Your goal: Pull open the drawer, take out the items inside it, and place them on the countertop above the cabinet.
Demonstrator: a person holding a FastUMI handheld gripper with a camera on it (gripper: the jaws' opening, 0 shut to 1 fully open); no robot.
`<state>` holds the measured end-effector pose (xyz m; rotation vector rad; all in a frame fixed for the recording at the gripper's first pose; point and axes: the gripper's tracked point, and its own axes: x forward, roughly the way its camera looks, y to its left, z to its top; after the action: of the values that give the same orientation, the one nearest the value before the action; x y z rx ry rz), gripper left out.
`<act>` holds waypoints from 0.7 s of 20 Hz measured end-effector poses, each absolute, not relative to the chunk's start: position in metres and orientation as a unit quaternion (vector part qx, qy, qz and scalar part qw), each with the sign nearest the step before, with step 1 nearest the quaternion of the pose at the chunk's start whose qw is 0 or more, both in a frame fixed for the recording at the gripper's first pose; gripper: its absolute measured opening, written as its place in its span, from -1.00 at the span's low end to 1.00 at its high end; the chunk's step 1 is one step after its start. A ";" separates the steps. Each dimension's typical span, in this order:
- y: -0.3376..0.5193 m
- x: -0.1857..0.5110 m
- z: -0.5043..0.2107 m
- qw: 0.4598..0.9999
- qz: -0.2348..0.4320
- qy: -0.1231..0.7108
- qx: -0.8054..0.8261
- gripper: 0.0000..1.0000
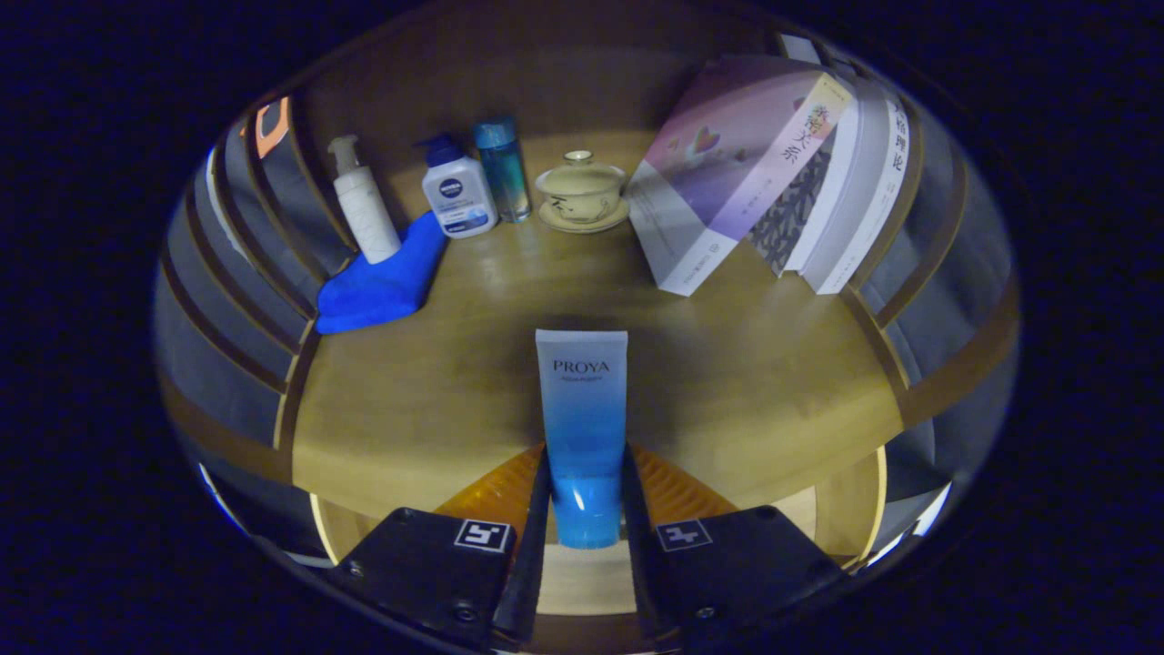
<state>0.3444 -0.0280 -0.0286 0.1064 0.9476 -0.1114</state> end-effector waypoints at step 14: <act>-0.031 0.327 -0.009 0.926 -0.029 0.370 0.066 0.23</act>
<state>0.3267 -0.0309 -0.0094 0.1348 0.7590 -0.0593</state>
